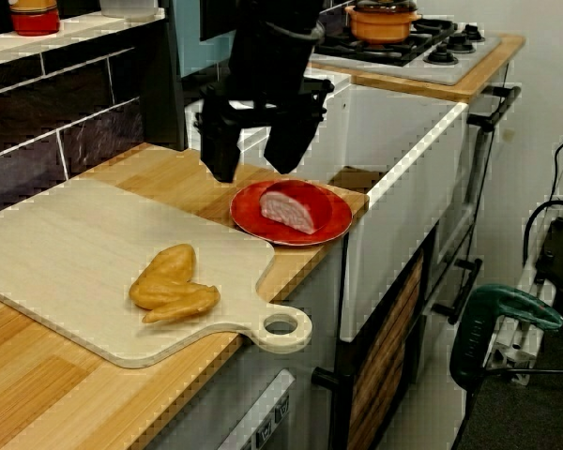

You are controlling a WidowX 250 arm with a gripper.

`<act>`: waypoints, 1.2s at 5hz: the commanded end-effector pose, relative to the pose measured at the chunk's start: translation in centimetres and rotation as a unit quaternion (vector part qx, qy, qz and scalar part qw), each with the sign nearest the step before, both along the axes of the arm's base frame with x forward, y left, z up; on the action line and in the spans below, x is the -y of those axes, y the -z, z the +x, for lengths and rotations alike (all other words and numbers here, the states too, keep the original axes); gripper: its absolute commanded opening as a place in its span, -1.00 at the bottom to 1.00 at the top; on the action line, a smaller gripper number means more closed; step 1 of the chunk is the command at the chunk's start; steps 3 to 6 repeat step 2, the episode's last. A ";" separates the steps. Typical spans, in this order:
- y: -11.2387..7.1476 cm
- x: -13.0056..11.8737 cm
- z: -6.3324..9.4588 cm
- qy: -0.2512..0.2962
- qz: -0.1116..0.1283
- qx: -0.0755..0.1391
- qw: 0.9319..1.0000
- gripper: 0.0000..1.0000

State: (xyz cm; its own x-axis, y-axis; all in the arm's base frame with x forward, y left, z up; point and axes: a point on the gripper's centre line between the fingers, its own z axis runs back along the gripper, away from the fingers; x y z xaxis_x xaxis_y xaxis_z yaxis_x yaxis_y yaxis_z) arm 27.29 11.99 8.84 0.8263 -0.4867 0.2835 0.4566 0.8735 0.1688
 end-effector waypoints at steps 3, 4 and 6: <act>-3.1 -1.4 3.1 0.297 0.057 -0.076 0.950 1.00; -3.1 -1.4 3.1 0.297 0.057 -0.076 0.950 1.00; -3.1 -1.4 3.1 0.297 0.057 -0.076 0.950 1.00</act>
